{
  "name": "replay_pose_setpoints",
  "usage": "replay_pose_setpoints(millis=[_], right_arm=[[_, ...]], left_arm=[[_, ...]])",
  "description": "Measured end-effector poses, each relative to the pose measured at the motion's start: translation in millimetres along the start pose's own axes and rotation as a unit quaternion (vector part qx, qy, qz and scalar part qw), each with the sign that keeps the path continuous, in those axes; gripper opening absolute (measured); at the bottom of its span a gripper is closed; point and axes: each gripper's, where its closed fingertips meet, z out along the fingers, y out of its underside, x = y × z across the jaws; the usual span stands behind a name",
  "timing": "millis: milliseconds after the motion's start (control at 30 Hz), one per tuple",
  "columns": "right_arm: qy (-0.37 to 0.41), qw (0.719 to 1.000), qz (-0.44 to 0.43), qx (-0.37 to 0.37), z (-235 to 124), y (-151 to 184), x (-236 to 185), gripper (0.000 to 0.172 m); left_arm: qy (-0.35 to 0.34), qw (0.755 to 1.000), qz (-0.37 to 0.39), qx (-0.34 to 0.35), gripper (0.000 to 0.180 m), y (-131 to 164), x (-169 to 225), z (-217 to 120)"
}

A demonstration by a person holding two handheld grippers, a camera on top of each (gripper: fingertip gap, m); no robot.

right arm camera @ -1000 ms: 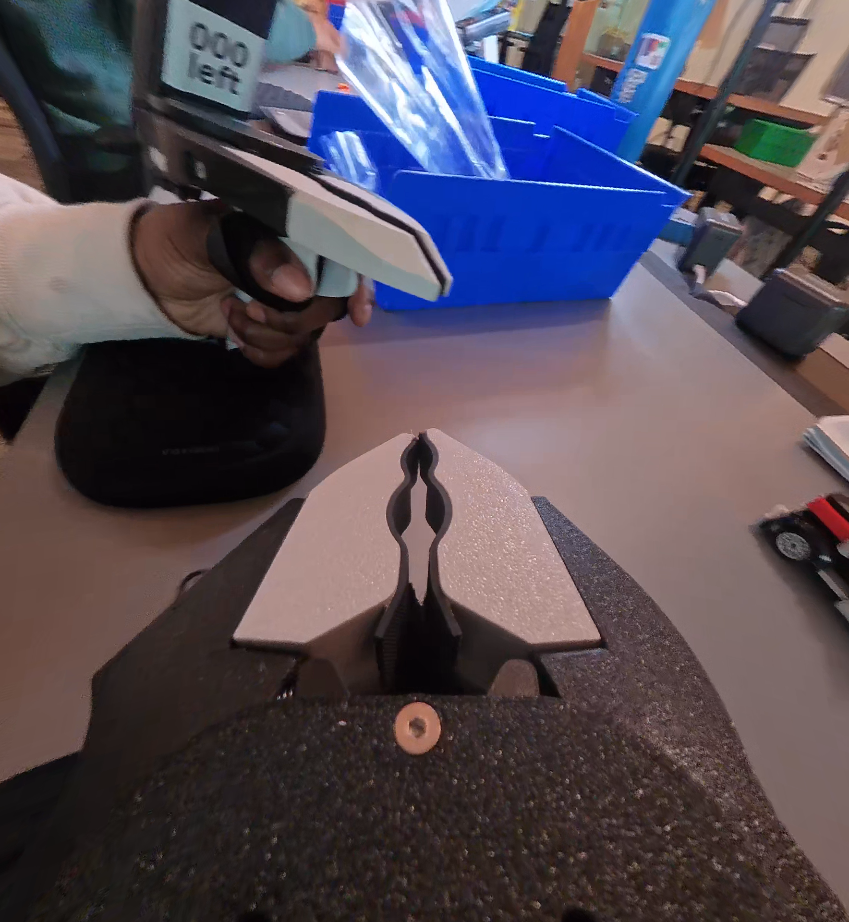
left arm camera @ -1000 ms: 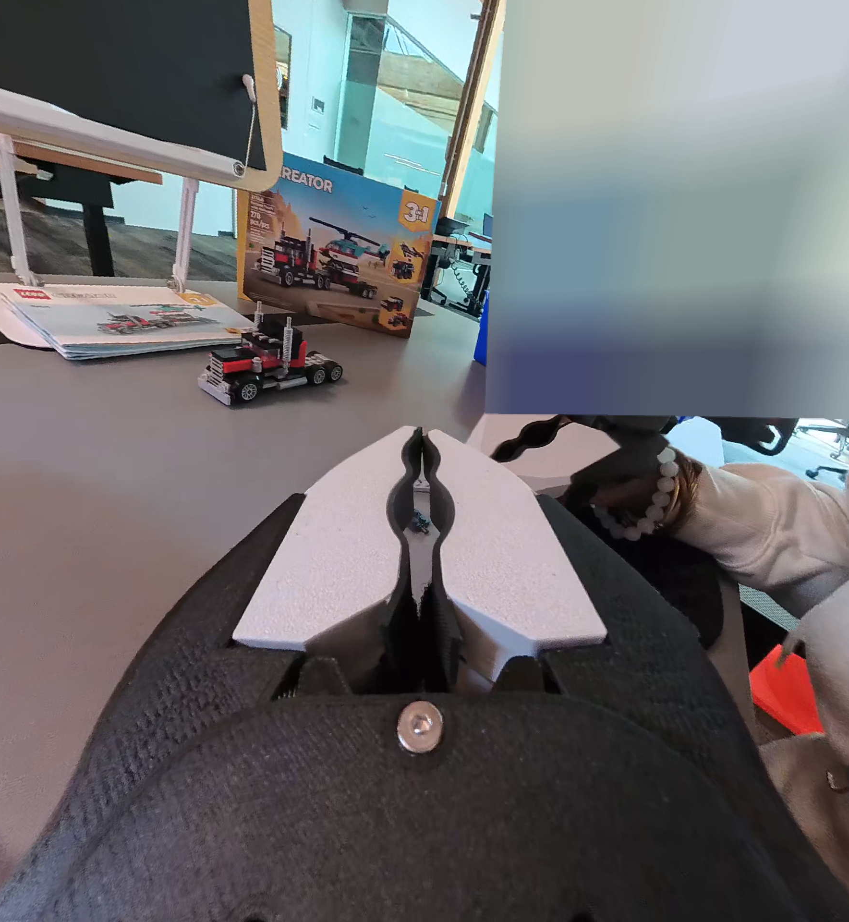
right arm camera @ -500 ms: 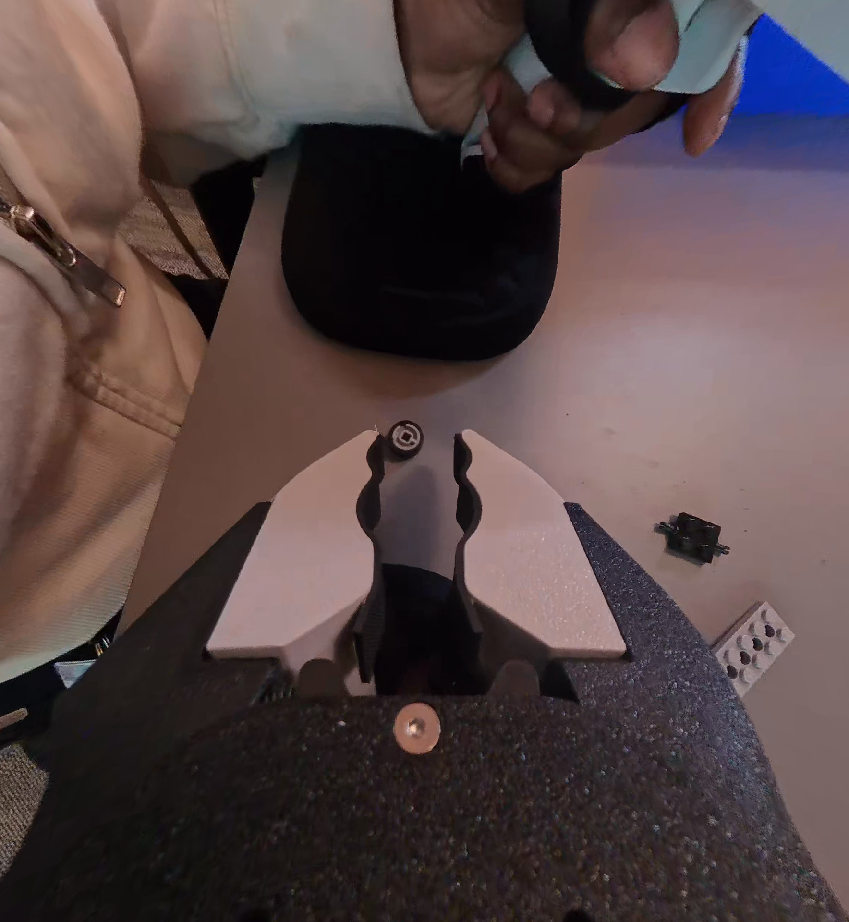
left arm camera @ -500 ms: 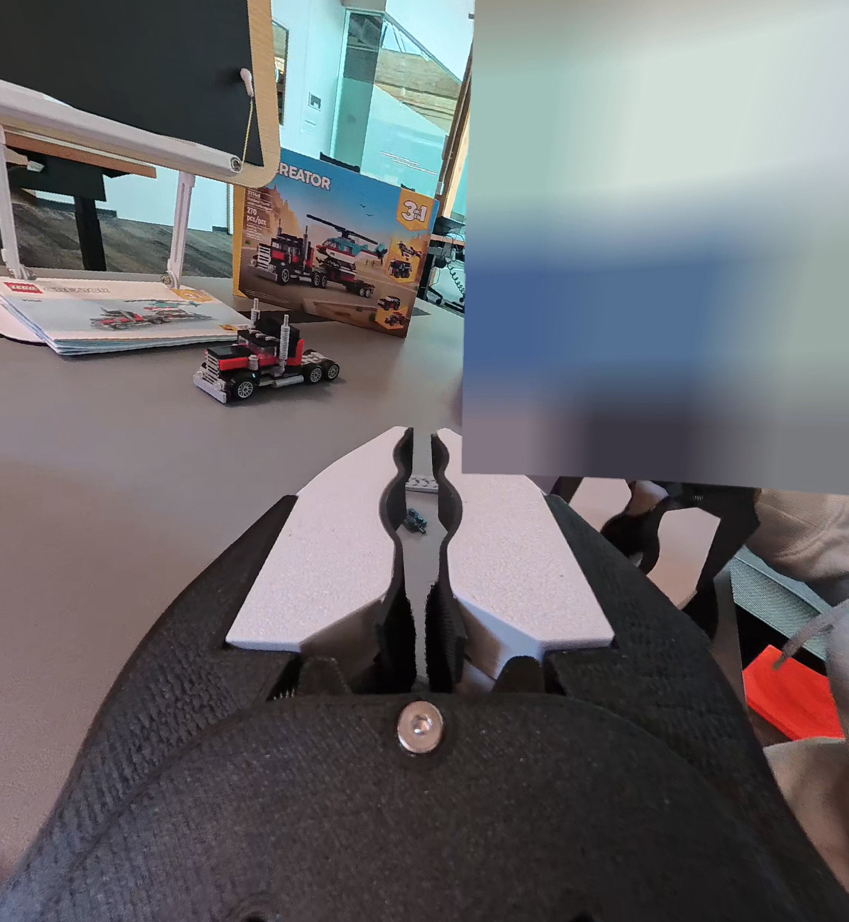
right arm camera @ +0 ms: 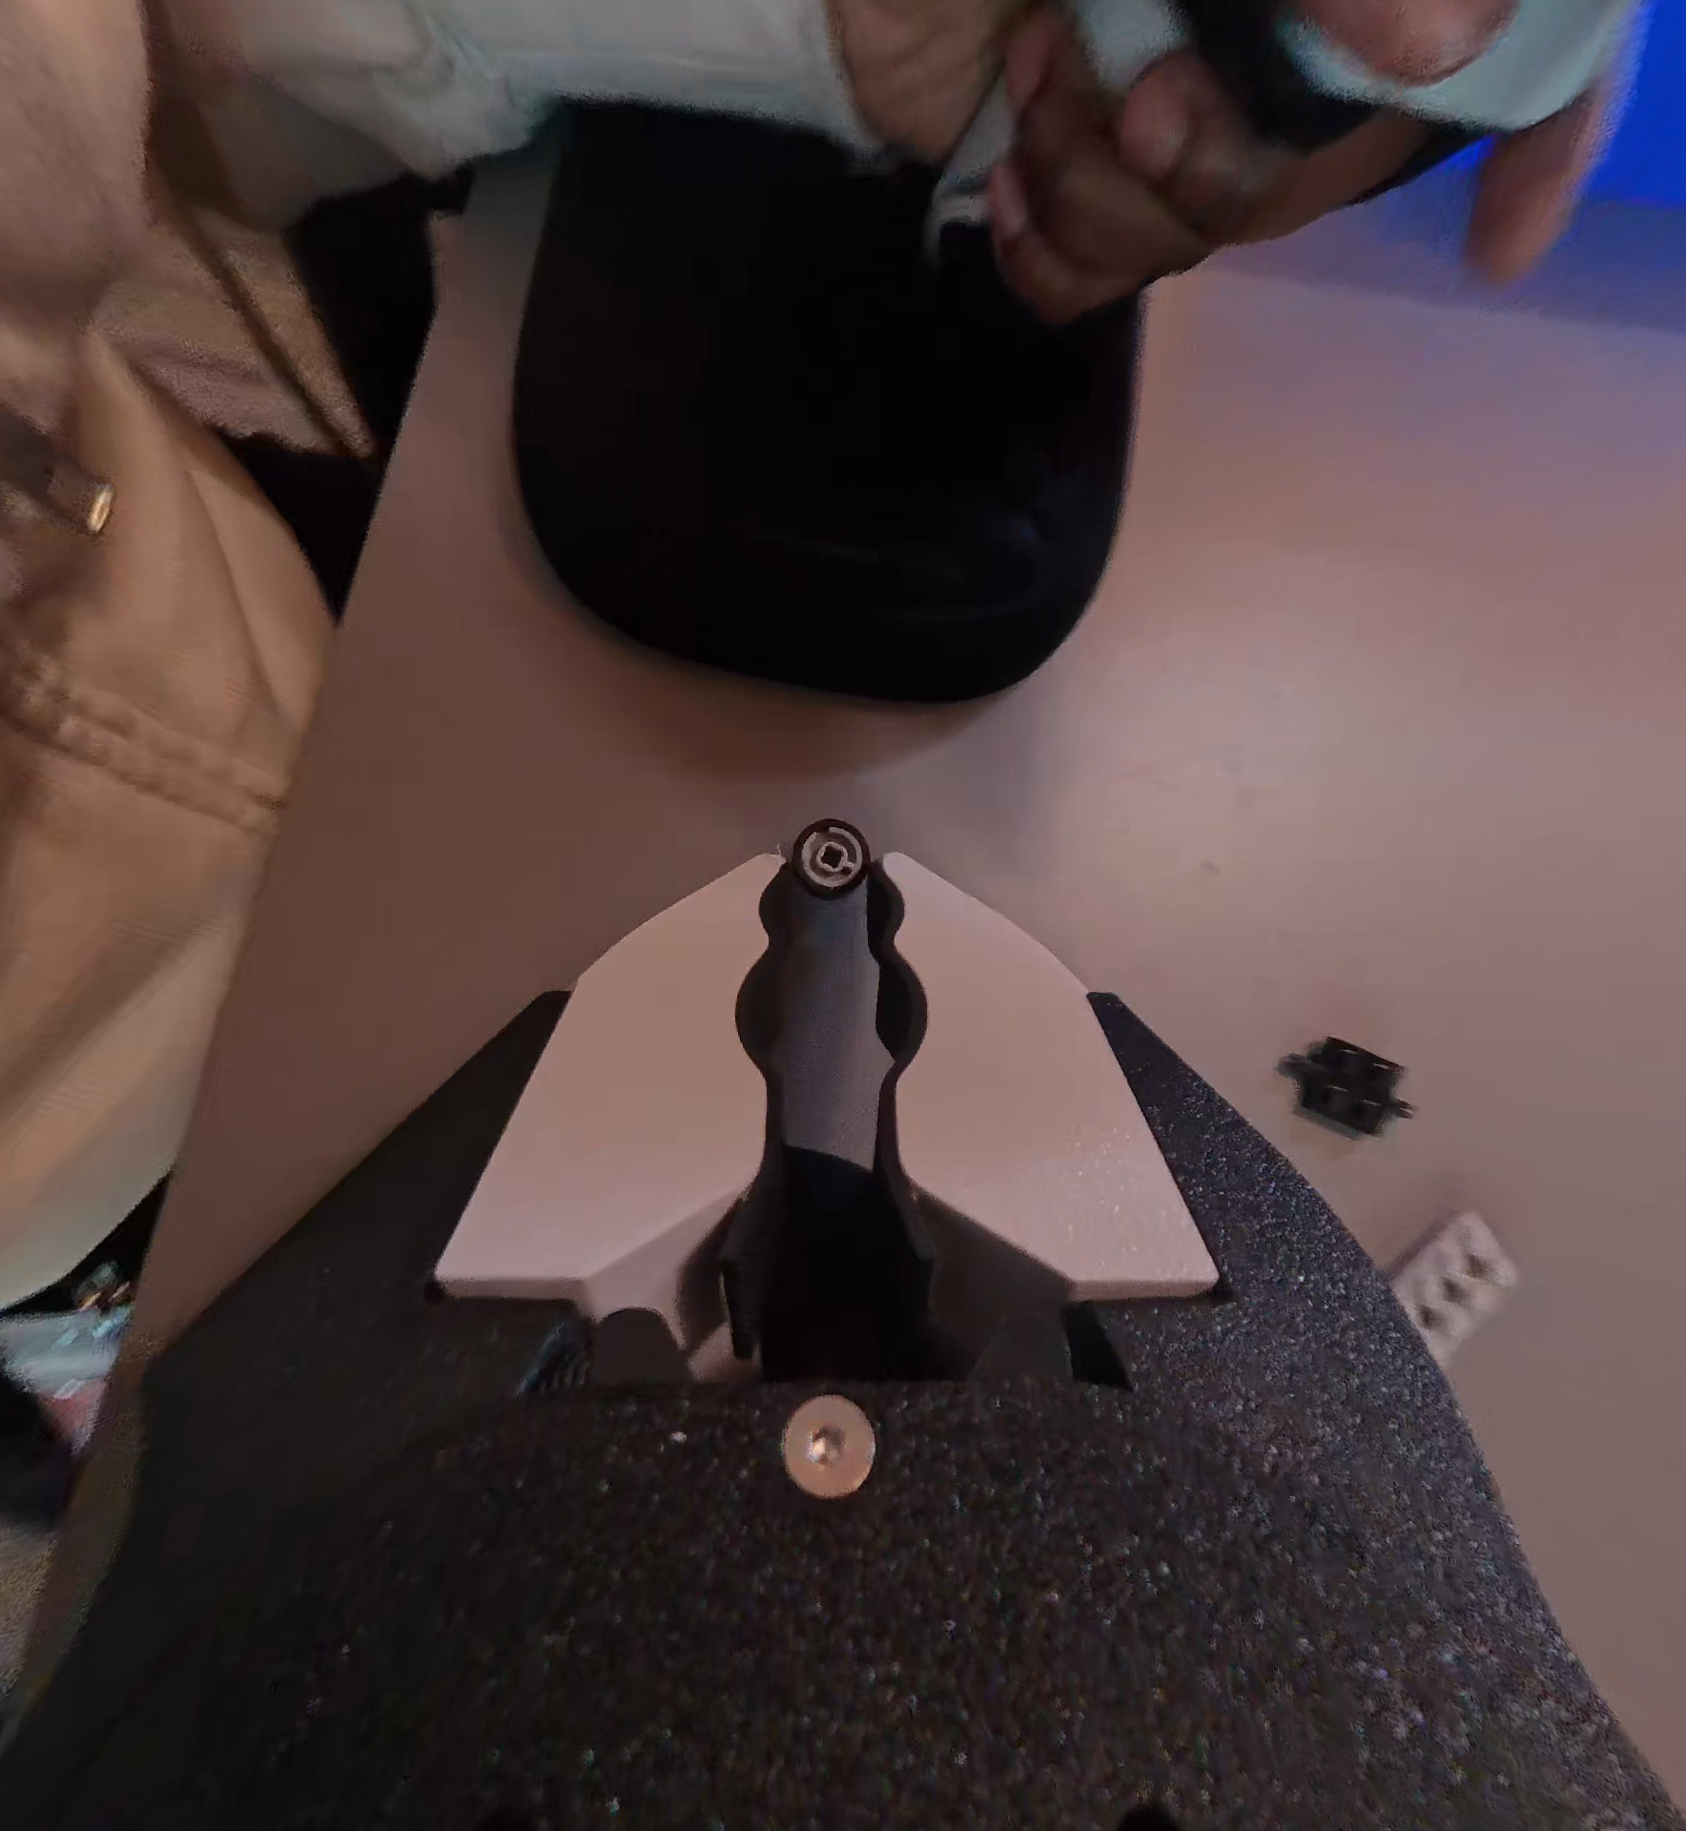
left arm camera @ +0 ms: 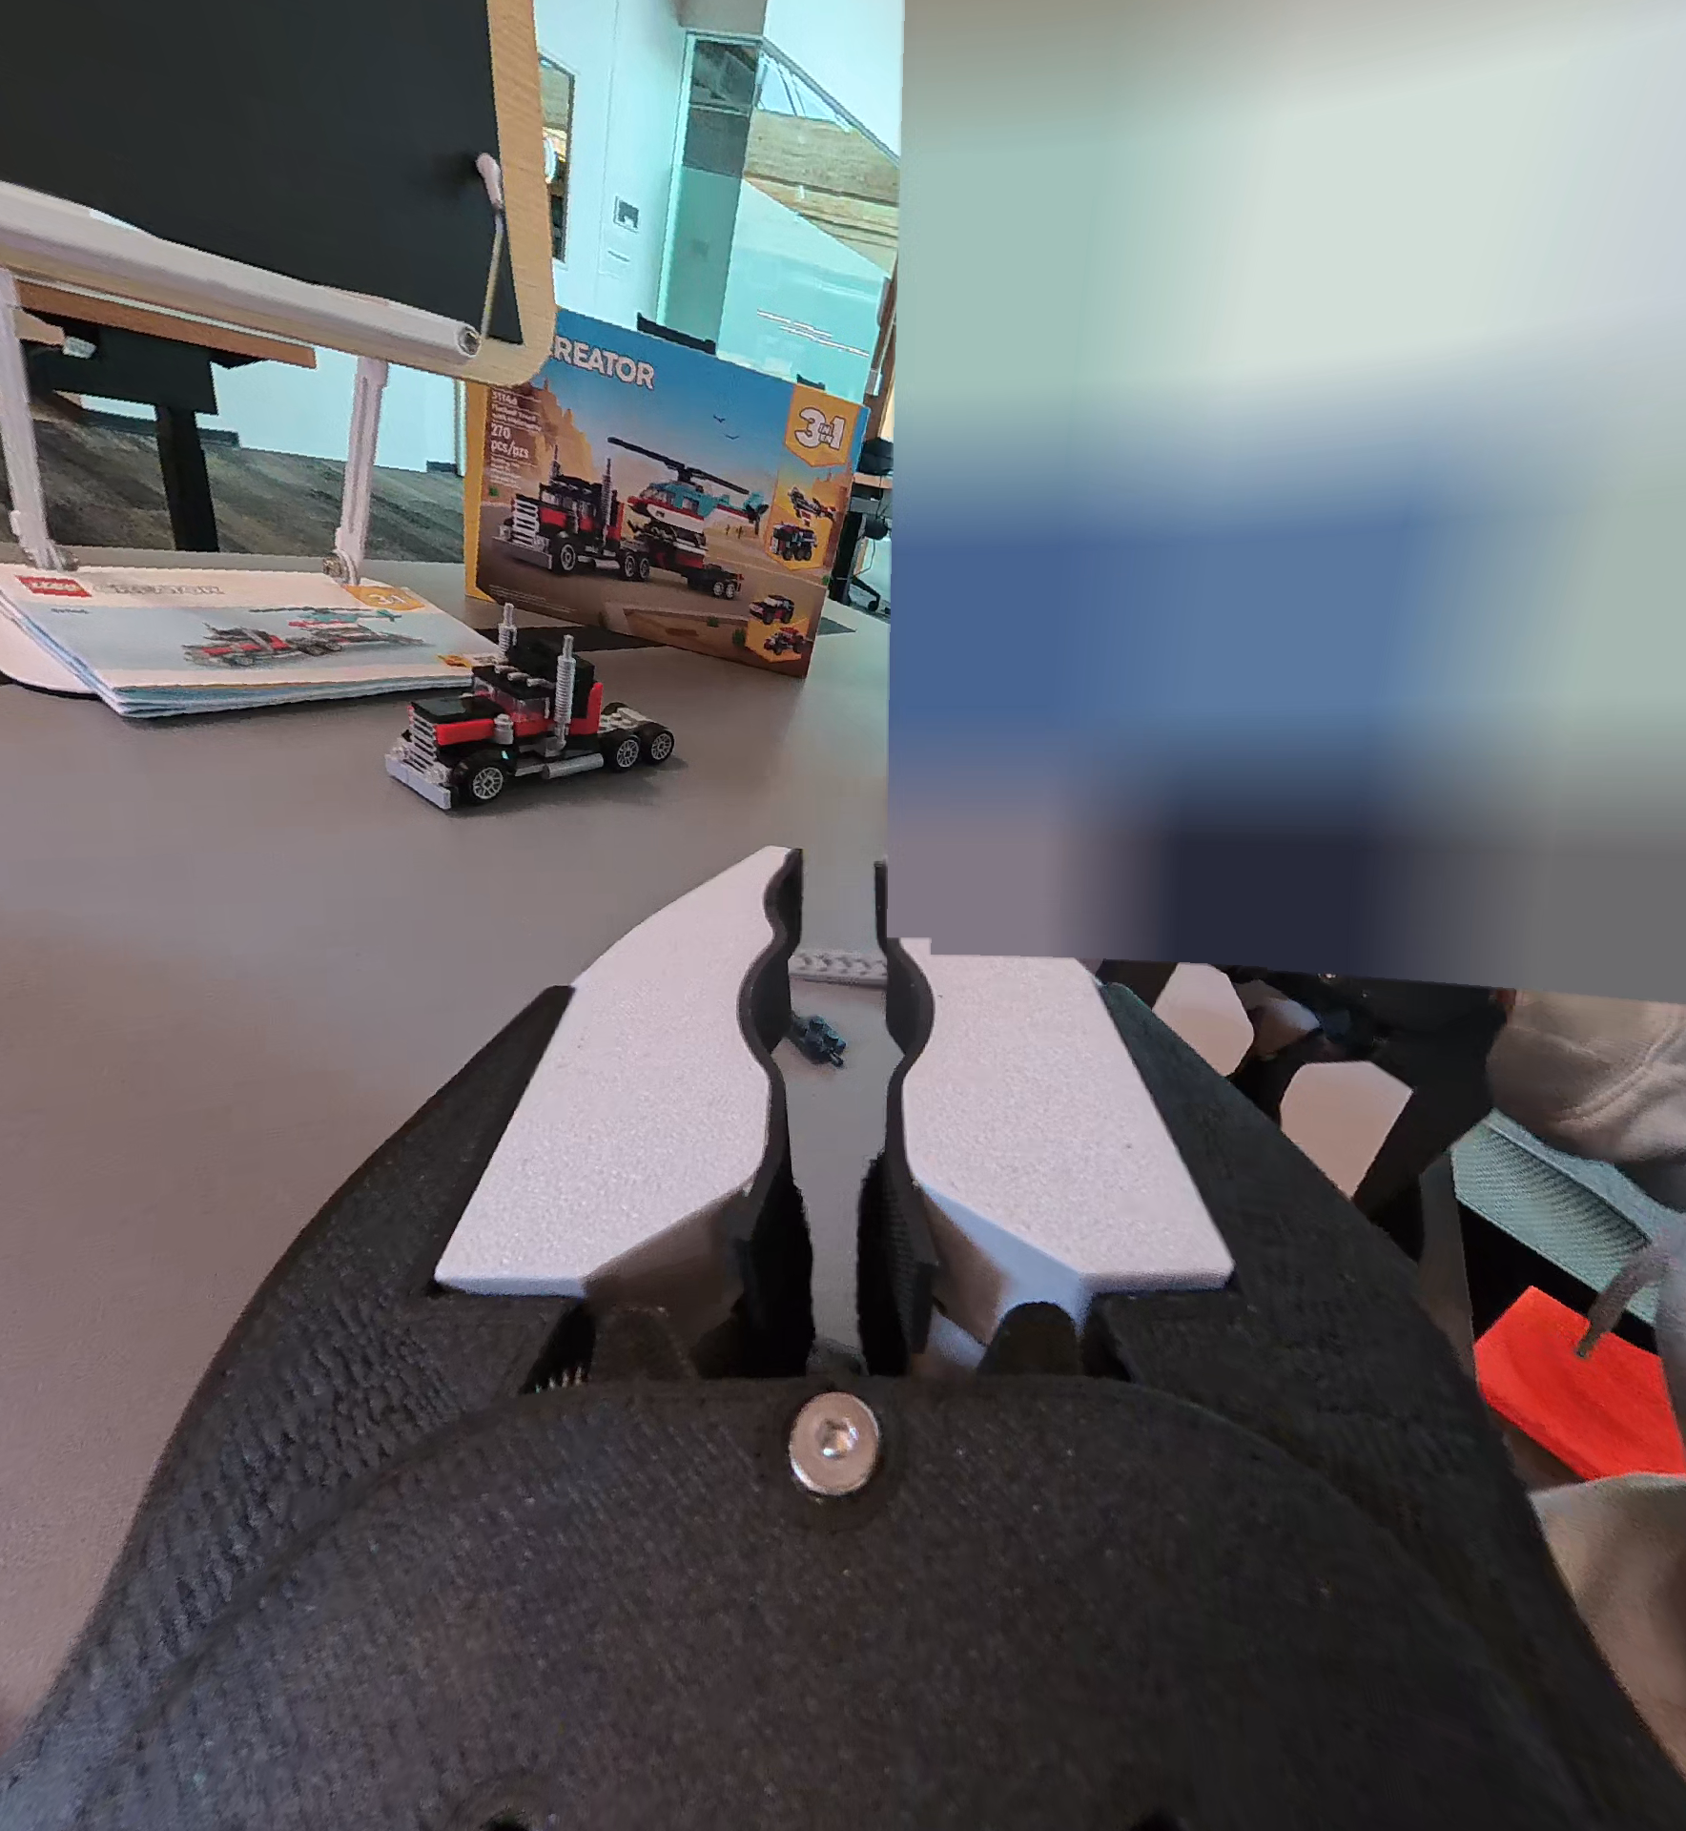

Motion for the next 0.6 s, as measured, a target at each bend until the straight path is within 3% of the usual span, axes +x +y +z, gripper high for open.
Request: replay_pose_setpoints(millis=[133, 233, 300, 600], right_arm=[[0.174, 0.979, -0.03, 0.106, -29.5, -26.5, 45.7, 0.013], [0.267, 0.95, -0.089, 0.133, -49.0, -38.1, 64.1, 0.013], [0.285, 0.94, -0.108, 0.153, -54.0, -45.7, 64.6, 0.013], [0.294, 0.931, -0.145, 0.163, -54.6, -52.9, 59.0, 0.013]], left_arm=[[0.019, 0.996, -0.082, -0.01, 0.023, -1.1, 13.2, -3.4], [0.053, 0.985, -0.136, -0.092, 0.027, 26.6, 36.3, -2.6], [0.055, 0.981, -0.14, -0.119, 0.027, 39.9, 44.2, -1.2], [0.064, 0.987, -0.096, -0.112, 0.007, 37.6, 54.4, 1.8]])
